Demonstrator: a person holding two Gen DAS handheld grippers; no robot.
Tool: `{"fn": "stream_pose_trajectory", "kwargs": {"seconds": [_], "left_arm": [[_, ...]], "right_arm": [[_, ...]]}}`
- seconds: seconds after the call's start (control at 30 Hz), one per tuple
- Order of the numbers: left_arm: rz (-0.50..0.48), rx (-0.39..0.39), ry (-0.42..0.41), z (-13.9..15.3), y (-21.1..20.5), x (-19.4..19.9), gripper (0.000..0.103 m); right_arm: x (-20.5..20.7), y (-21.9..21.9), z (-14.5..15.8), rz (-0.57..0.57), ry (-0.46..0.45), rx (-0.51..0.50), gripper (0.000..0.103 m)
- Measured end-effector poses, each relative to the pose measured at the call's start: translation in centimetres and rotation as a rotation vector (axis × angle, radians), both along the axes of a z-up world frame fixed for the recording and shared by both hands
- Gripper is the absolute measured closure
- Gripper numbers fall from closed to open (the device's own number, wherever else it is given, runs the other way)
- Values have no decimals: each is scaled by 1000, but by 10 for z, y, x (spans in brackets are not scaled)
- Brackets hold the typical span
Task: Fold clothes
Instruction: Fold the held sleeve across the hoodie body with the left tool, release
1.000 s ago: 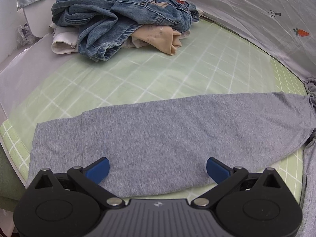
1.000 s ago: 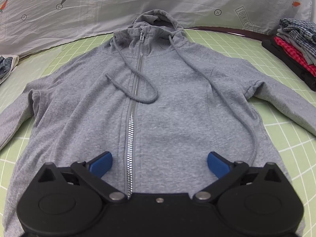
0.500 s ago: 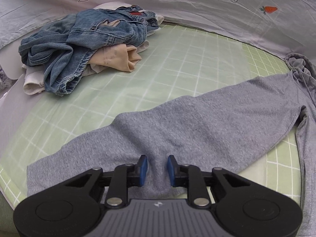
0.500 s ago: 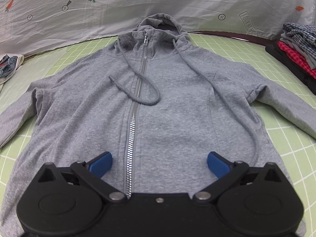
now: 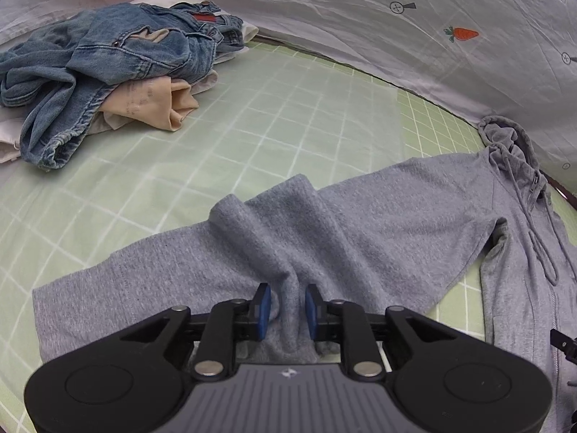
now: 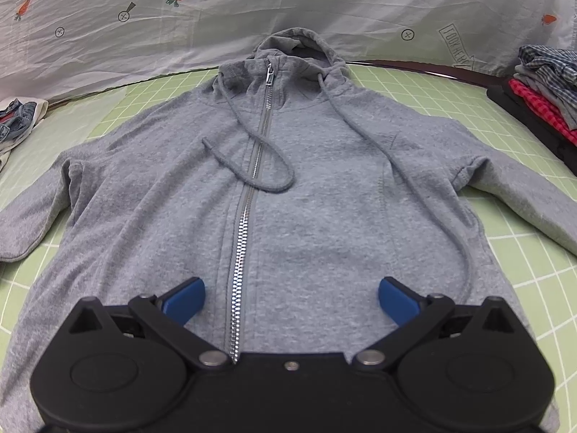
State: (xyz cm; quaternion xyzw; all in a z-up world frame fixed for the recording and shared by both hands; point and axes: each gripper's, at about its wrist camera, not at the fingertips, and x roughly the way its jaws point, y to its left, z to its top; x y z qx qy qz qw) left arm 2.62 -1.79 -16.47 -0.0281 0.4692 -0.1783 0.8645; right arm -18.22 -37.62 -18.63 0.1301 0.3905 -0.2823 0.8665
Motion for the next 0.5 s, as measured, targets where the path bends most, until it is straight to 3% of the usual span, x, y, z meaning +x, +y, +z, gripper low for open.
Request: {"fn": "stream_pose_trajectory", "kwargs": {"seconds": [0.13, 0.23, 0.33, 0.43, 0.5], "left_arm": [[140, -15, -54, 16, 30, -13, 50], [281, 2, -77, 21, 55, -18, 41], [392, 44, -32, 12, 74, -13, 33], [439, 40, 32, -2, 88, -11, 31], [445, 45, 29, -5, 88, -11, 29]], "right_arm": [[0, 0, 0, 2, -2, -2, 0], [0, 0, 0, -3, -4, -5, 0], [1, 1, -1, -13, -8, -9, 0], [2, 1, -1, -17, -10, -11, 0], [1, 1, -1, -16, -11, -11, 0]]}}
